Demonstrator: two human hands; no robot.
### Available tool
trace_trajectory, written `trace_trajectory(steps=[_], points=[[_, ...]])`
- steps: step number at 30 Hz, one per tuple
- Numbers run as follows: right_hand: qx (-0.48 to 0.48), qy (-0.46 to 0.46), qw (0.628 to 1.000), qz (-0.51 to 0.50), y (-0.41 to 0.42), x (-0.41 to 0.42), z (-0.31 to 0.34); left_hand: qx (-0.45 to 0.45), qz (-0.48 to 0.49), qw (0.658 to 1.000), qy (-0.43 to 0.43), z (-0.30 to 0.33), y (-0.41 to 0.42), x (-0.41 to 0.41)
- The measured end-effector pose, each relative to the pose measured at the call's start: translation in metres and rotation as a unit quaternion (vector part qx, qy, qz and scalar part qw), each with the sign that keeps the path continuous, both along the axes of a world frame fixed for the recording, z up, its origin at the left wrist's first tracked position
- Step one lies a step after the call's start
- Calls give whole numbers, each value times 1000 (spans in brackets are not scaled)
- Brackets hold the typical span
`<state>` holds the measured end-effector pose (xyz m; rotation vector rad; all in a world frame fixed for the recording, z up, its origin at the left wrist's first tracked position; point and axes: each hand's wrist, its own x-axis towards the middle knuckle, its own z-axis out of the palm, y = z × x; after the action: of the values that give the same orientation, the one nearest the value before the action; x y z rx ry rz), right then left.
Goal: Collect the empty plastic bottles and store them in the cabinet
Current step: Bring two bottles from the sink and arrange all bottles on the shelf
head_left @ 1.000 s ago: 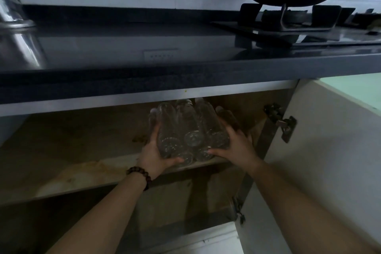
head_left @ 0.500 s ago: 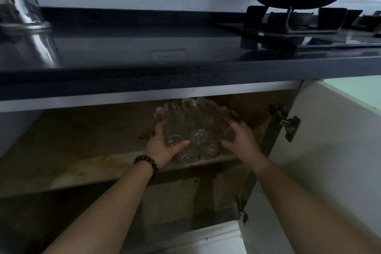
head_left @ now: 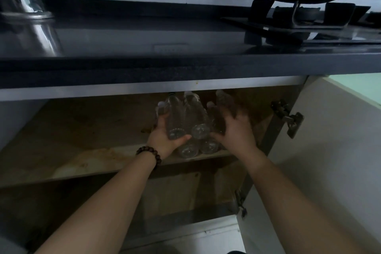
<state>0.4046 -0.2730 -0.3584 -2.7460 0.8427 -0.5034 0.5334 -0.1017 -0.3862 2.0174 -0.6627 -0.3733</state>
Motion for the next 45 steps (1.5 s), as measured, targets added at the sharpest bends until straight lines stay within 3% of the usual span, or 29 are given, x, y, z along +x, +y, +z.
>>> trace_trajectory(steps=[4, 9, 15, 21, 26, 29, 33, 38, 45], points=[[68, 18, 981, 182, 31, 24, -2, 21, 2, 1000, -16, 3, -2, 2], [48, -40, 990, 123, 35, 25, -12, 15, -34, 999, -1, 10, -3, 3], [51, -45, 997, 42, 21, 8, -17, 32, -56, 997, -52, 10, -6, 2], [-76, -10, 995, 58, 13, 2, -14, 74, -105, 983, -134, 3, -30, -19], [-40, 39, 995, 87, 10, 0, -8, 159, -86, 961, -210, -10, -27, -12], [-15, 12, 996, 92, 12, -11, -7, 183, -85, 952, -231, -8, -12, -8], [-61, -26, 988, 142, 28, -19, -19, 233, -92, 942, -225, -31, 2, 17], [-116, -2, 988, 104, 35, -7, -35, 175, -36, 953, -246, -40, 2, 13], [-119, -25, 987, 104, 36, -6, -39, 124, 35, 949, -289, -47, 13, -15]])
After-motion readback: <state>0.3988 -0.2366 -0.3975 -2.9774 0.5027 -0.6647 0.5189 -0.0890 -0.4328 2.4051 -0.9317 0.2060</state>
